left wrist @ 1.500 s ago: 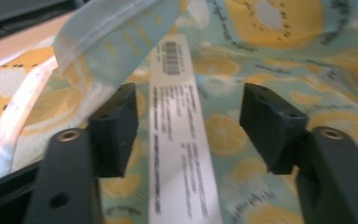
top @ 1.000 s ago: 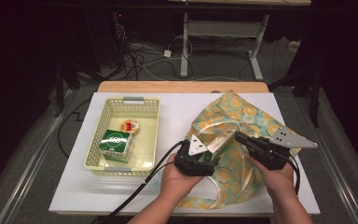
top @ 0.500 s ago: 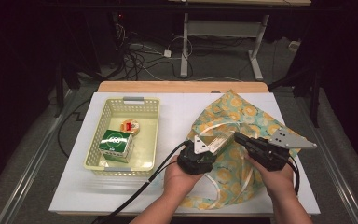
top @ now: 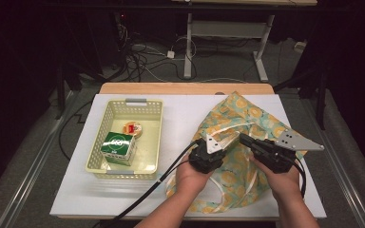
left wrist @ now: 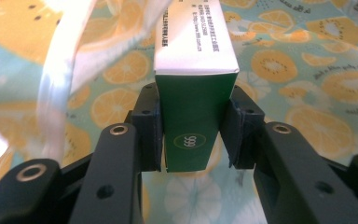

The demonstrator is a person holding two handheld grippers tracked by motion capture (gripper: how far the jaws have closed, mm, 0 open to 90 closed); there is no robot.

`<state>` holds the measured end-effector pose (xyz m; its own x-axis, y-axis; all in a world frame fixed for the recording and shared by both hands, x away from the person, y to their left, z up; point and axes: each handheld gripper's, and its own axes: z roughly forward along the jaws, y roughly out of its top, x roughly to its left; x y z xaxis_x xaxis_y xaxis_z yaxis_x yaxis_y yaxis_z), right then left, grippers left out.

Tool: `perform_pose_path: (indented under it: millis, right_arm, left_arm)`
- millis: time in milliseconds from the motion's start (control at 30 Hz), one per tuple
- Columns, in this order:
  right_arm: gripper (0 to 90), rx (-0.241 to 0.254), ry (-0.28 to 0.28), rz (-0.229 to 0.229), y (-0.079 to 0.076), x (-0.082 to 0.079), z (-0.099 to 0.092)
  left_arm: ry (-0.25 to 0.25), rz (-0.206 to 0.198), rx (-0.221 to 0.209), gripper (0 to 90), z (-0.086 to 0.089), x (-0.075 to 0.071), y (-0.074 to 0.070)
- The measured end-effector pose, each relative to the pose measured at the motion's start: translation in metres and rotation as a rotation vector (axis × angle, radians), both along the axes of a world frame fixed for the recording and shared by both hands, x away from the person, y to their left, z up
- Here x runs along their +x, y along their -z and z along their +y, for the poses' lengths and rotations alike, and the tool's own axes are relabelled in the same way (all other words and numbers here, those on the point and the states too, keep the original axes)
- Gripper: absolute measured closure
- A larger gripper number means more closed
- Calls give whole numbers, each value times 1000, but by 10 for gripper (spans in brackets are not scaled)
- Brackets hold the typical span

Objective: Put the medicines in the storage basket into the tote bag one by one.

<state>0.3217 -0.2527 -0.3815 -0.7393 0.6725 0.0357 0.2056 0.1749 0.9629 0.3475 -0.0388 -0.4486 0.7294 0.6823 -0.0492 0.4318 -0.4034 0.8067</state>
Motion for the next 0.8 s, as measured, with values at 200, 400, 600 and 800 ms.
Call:
perform_pose_path:
  millis: [200,400,600,800]
  right_arm:
    - [900,1,3,-1,0,1,-2]
    - [900,1,6,3,1,2,-5]
    - [900,-2,5,0,1,2,-5]
    - [900,-6,0,3,1,0,-2]
  left_arm:
    - [0,-2,-14,612,-23,9,12]
    - [17,1,-35,588,-28,12,16]
    - [34,16,-35,448,-16,4,12]
    - [38,45,-96,364,7,-7,7]
